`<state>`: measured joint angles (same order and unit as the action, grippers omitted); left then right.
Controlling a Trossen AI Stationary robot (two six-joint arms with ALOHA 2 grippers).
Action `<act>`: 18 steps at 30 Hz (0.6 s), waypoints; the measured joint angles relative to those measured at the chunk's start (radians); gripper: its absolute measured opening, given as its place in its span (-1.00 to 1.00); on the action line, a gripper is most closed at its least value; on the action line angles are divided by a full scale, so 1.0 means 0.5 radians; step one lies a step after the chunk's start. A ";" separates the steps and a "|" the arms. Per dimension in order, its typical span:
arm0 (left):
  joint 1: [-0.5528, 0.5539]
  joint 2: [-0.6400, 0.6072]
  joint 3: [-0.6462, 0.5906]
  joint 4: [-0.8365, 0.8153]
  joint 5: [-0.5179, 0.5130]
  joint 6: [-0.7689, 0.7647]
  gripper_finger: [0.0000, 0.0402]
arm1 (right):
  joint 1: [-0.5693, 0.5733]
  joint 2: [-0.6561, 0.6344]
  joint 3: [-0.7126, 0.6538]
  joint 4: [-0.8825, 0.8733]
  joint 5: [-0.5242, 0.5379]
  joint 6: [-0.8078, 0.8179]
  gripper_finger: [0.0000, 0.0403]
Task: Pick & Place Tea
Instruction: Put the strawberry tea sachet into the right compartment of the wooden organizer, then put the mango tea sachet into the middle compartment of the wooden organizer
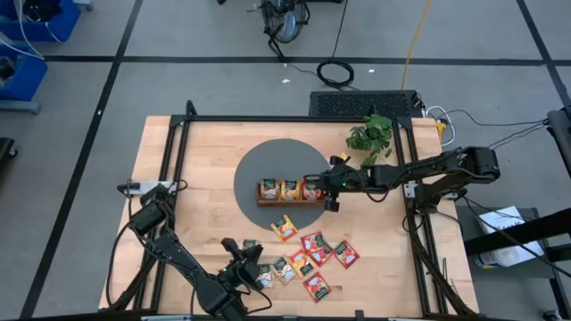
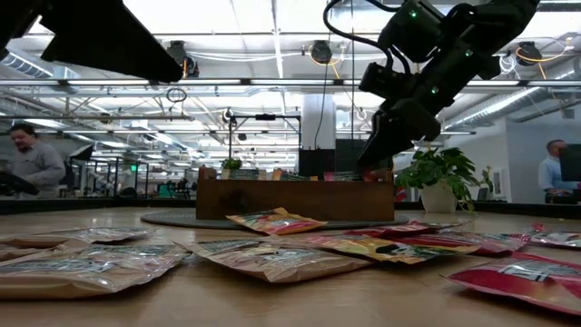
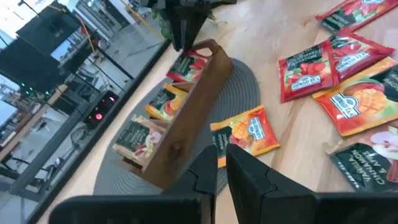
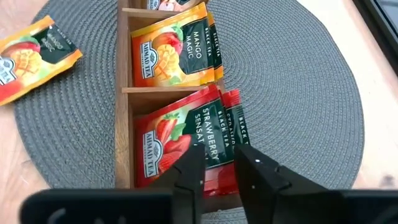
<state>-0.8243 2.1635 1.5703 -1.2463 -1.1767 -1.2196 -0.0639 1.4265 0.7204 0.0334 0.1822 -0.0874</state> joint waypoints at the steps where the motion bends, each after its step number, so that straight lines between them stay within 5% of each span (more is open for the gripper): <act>1: 0.001 0.000 0.000 0.020 0.012 0.025 -0.79 | 0.000 0.000 -0.001 0.002 0.008 -0.017 -0.56; 9: 0.000 0.000 0.001 0.106 0.064 0.174 -0.79 | 0.050 -0.151 -0.002 0.105 0.023 -0.109 -0.36; 14: 0.000 0.000 0.000 0.151 0.138 0.226 -0.79 | 0.389 -0.207 -0.015 0.063 -0.004 -0.158 -0.41; 18: -0.005 0.000 -0.017 0.305 0.235 0.377 -0.87 | 0.718 -0.148 -0.150 0.435 -0.013 -0.261 -0.51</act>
<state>-0.8269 2.1637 1.5617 -1.0936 -1.0590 -1.0311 0.2950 1.3523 0.6453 0.2511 0.1758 -0.2181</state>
